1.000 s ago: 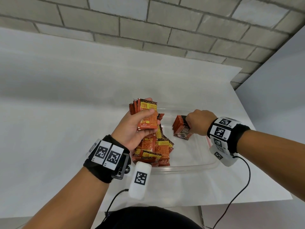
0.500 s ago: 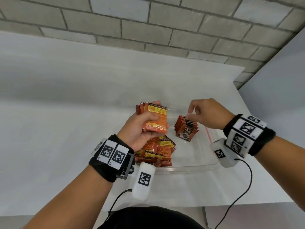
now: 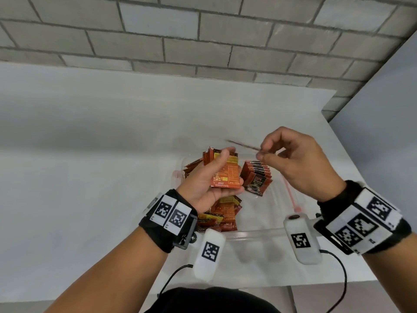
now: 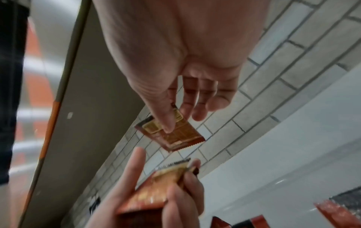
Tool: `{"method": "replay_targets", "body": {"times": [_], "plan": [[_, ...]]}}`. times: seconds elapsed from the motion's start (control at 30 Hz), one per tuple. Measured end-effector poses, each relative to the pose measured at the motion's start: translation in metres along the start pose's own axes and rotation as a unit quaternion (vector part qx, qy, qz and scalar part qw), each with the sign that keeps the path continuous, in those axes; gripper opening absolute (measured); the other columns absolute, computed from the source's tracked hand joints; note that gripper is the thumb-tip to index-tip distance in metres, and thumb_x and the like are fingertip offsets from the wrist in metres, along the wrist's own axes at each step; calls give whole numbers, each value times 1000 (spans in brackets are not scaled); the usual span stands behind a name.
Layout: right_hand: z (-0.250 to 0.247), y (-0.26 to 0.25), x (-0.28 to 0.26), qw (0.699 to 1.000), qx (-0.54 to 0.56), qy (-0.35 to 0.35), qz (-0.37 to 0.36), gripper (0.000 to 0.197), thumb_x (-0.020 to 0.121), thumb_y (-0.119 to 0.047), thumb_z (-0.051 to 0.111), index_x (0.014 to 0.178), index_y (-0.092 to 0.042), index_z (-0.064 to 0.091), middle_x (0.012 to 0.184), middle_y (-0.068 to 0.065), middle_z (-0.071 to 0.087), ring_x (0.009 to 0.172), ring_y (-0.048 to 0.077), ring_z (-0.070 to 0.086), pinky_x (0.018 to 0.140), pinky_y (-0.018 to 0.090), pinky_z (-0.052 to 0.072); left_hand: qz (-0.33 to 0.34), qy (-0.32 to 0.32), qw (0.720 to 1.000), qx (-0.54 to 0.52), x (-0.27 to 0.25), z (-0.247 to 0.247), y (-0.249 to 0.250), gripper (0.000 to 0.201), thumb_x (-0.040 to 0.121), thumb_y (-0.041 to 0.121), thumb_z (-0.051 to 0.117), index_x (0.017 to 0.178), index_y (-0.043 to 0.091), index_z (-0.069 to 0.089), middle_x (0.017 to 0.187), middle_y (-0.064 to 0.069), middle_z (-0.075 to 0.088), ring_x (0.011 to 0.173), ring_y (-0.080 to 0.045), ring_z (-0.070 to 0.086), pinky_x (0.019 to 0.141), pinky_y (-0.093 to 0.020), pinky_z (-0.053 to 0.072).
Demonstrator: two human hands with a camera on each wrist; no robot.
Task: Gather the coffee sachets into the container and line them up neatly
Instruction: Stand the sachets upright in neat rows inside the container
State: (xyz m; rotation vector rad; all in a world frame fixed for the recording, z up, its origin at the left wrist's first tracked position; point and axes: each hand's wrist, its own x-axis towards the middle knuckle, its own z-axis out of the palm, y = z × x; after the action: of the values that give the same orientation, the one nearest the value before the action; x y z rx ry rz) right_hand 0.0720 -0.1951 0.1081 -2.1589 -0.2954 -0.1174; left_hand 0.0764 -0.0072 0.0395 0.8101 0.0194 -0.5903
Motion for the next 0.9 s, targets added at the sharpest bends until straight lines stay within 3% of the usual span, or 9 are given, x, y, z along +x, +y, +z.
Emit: {"method": "replay_targets", "body": {"times": [0.1,0.17,0.23,0.33,0.43,0.53,0.63,0.7,0.9], "plan": [[7,4,-11,987,-114,-79,-77,19,74,-16,79,80,-25,64,88,-6,54,81,2,50,70,11,38,15,7,999,-37,1,4,1,59,59,23,88,113,19,65,100,-16,68,83,-28,69,68,-40,59],[10,5,-16,979,-135,-133,-73,20,72,-30,79,88,-26,69,91,-6,52,87,4,48,73,11,35,29,12,999,-32,-1,5,1,52,72,4,63,122,16,57,106,-17,68,90,-29,68,72,-42,58],[7,4,-14,984,-117,-119,-68,24,72,-39,75,92,-27,71,90,-5,52,86,1,48,71,10,34,32,11,999,-14,-3,4,2,56,71,-1,53,124,16,56,110,-18,66,92,-30,68,76,-44,57],[1,0,-4,991,-114,-46,-52,25,80,-31,71,105,-29,67,95,-7,53,82,-1,49,70,6,36,21,7,1000,19,-4,5,3,57,69,-4,56,122,17,58,110,-15,67,92,-31,68,79,-45,55],[2,2,7,981,-164,-100,-7,40,86,-26,66,124,-30,57,106,-10,57,88,5,53,69,8,37,11,-5,999,51,-5,8,1,56,66,-5,58,116,21,60,105,-11,69,92,-30,69,80,-48,54],[-3,2,12,978,-132,-155,39,29,85,-20,68,111,-31,61,92,-10,64,83,6,58,69,11,41,11,-4,997,75,-6,10,1,53,67,-3,62,113,22,60,103,-9,70,91,-28,69,79,-46,55],[-17,9,15,978,-74,-179,82,15,81,-15,72,89,-25,66,81,-4,66,69,4,55,66,18,46,33,48,994,97,-9,6,9,54,70,4,74,120,20,57,108,-12,65,88,-25,67,71,-38,57],[-22,20,16,965,-120,-204,110,14,80,-14,74,82,-25,65,76,-6,64,62,1,52,63,14,42,60,91,988,110,-14,2,20,53,72,12,69,123,19,55,98,-5,62,80,-19,65,71,-35,56],[5,62,29,858,-387,-305,149,19,78,-17,74,75,-24,56,76,-6,58,76,18,57,66,26,43,105,105,980,129,-22,1,39,45,78,14,67,120,22,56,98,-5,58,73,-14,68,65,-30,55]]}}
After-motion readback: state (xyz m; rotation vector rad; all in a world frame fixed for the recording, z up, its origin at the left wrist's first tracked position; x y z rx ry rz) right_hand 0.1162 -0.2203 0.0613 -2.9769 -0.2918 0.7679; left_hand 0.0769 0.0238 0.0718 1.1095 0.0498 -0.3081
